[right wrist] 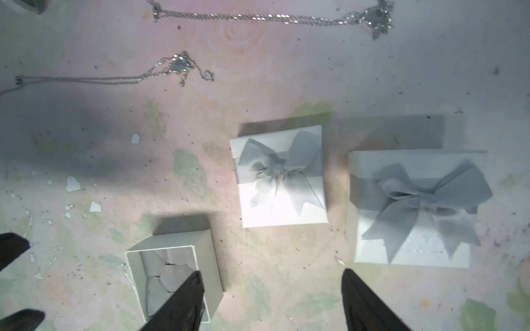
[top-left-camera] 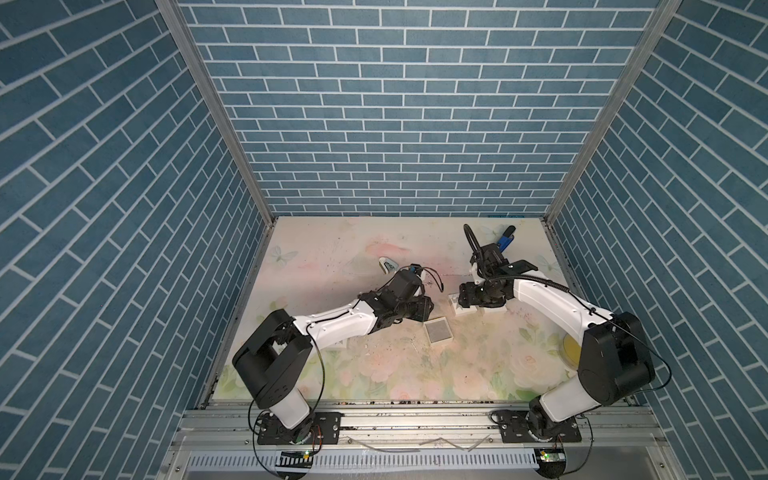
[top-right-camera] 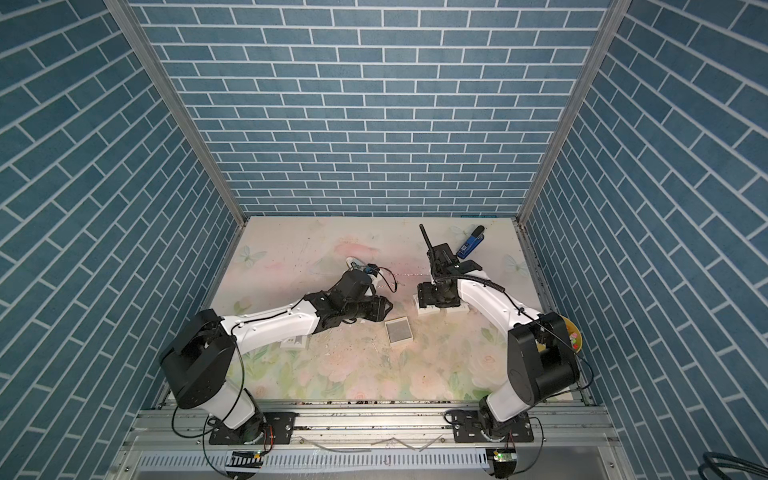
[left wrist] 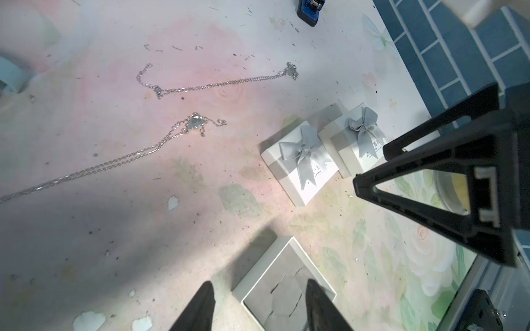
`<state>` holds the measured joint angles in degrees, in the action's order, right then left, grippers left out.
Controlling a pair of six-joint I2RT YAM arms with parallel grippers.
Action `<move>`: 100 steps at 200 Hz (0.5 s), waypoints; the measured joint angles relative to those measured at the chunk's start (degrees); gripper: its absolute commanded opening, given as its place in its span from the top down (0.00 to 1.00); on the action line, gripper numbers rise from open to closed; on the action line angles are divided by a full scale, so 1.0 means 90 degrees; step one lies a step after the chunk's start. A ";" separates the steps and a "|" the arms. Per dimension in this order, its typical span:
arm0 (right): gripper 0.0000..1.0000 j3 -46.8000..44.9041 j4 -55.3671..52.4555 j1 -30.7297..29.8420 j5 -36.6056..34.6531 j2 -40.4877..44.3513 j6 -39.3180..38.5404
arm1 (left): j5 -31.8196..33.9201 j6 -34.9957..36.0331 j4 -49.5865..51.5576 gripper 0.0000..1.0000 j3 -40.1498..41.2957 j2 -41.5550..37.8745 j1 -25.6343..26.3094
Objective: Take the necklace out of the lift-off lid jewelry box
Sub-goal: Pick up the lid from the center of the board.
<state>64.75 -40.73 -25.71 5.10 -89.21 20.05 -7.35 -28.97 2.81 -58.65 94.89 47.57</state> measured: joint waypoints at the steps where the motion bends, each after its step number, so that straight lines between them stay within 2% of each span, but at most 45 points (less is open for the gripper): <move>1: 0.22 0.0000 0.0000 0.0012 0.0017 -0.0007 -0.0002 | 0.0000 0.0002 0.0000 0.47 -0.0010 0.0015 0.0002; 33: 0.13 0.0083 -0.0002 0.0163 0.0211 -0.0398 -0.0146 | -0.0041 0.0078 0.0024 0.46 -0.0427 0.0500 0.0151; 100: 0.13 0.0578 0.0032 0.0187 0.0413 -0.1282 -0.0461 | -0.0236 0.0107 0.0007 0.46 -0.0826 0.1073 0.0333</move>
<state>69.95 -40.45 -24.03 8.82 -100.75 15.90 -9.47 -28.01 2.87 -66.08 104.55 50.57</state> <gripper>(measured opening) 0.873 0.543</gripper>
